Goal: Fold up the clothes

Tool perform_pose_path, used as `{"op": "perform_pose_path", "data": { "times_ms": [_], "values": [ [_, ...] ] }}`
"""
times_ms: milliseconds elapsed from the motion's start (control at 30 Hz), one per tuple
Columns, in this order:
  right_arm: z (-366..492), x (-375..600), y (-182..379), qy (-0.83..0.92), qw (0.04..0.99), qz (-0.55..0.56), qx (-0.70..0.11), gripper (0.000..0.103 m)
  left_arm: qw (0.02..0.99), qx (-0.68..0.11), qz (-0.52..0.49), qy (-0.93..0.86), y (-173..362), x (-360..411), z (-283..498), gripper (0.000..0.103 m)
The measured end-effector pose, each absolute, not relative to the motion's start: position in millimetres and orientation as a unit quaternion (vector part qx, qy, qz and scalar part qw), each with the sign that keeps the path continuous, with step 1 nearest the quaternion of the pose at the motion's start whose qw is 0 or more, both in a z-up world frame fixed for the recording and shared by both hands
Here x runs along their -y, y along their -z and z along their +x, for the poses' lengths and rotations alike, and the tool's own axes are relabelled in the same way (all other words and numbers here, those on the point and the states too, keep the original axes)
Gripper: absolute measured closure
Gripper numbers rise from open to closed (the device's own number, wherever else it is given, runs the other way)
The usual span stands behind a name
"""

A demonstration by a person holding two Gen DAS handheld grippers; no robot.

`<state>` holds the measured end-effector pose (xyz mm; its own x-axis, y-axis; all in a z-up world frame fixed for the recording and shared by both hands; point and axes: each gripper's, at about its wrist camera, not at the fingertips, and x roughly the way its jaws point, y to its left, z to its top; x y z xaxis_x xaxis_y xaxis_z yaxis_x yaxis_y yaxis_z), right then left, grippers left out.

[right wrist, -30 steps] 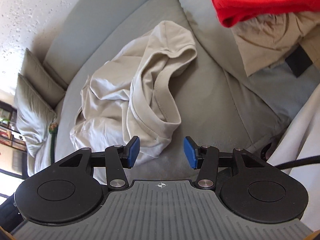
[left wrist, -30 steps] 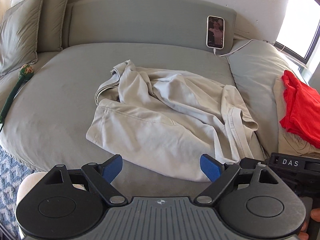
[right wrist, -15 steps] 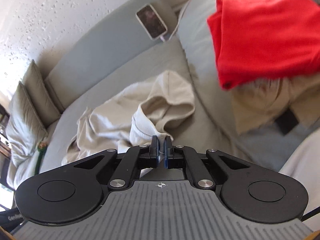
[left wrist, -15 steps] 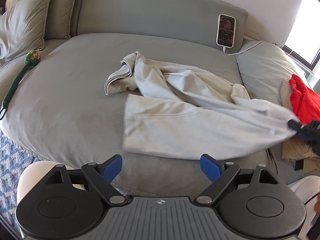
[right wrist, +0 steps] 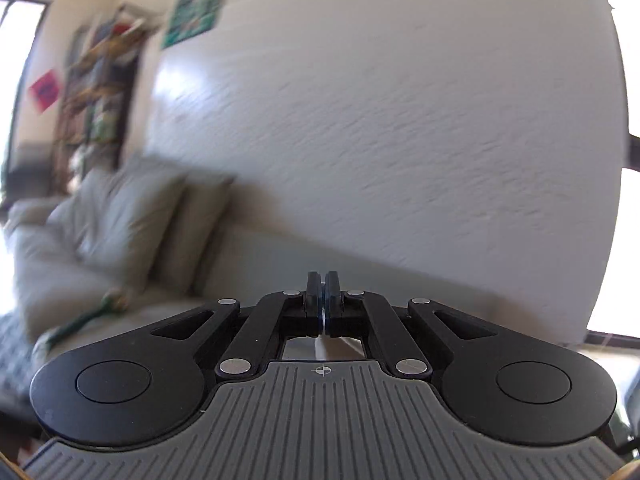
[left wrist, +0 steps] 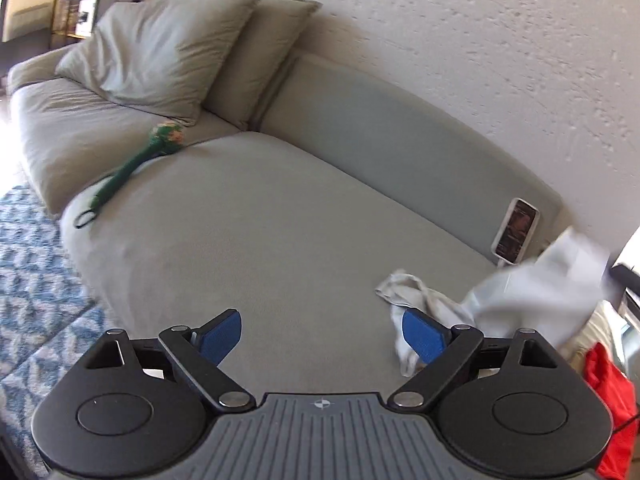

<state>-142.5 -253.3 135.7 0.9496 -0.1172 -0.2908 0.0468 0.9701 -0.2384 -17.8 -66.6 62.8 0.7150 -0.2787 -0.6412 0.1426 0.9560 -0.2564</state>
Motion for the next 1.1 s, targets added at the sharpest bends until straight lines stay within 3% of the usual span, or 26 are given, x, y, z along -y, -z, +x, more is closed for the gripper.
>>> {"op": "perform_pose_path", "data": {
  "times_ms": [133, 233, 267, 300, 367, 633, 933, 967, 1000, 1033, 1067, 1100],
  "values": [
    [-164, 206, -10, -0.086, 0.919, -0.145, -0.356, 0.099, 0.919, -0.382, -0.039, 0.088, -45, 57, -6, 0.014],
    [-178, 223, 41, -0.069, 0.894, -0.040, -0.441, 0.091, 0.905, -0.406, -0.031, 0.123, -31, 64, -1, 0.014],
    [-183, 234, 43, -0.055, 0.895, 0.005, -0.443, 0.078, 0.903, -0.406, -0.023, 0.136, -28, 69, -1, 0.014],
    [-189, 244, 43, -0.040, 0.897, 0.046, -0.438, 0.058, 0.903, -0.403, -0.010, 0.148, -25, 77, -4, 0.014],
    [-200, 265, 38, -0.004, 0.903, 0.119, -0.413, 0.050, 0.899, -0.404, 0.012, 0.166, -18, 93, -6, 0.015],
    [-165, 308, 40, 0.105, 0.919, 0.155, -0.347, 0.050, 0.891, -0.416, 0.034, 0.181, -6, 120, -16, 0.017],
    [-84, 289, 76, 0.096, 0.903, 0.153, -0.390, 0.050, 0.894, -0.423, 0.040, 0.139, 5, 103, -10, 0.017],
    [-80, 285, 80, 0.103, 0.902, 0.144, -0.394, 0.053, 0.893, -0.426, 0.039, 0.139, 7, 102, -8, 0.017],
    [-81, 285, 80, 0.110, 0.901, 0.146, -0.393, 0.069, 0.892, -0.429, 0.039, 0.139, 8, 101, -7, 0.017],
    [-85, 287, 80, 0.117, 0.901, 0.153, -0.390, 0.078, 0.891, -0.430, 0.039, 0.142, 9, 101, -7, 0.017],
    [-92, 292, 78, 0.124, 0.898, 0.171, -0.386, 0.096, 0.890, -0.430, 0.040, 0.149, 10, 101, -7, 0.017],
    [-101, 300, 77, 0.130, 0.894, 0.193, -0.382, 0.099, 0.889, -0.429, 0.043, 0.158, 11, 104, -6, 0.017]
  ]
}}
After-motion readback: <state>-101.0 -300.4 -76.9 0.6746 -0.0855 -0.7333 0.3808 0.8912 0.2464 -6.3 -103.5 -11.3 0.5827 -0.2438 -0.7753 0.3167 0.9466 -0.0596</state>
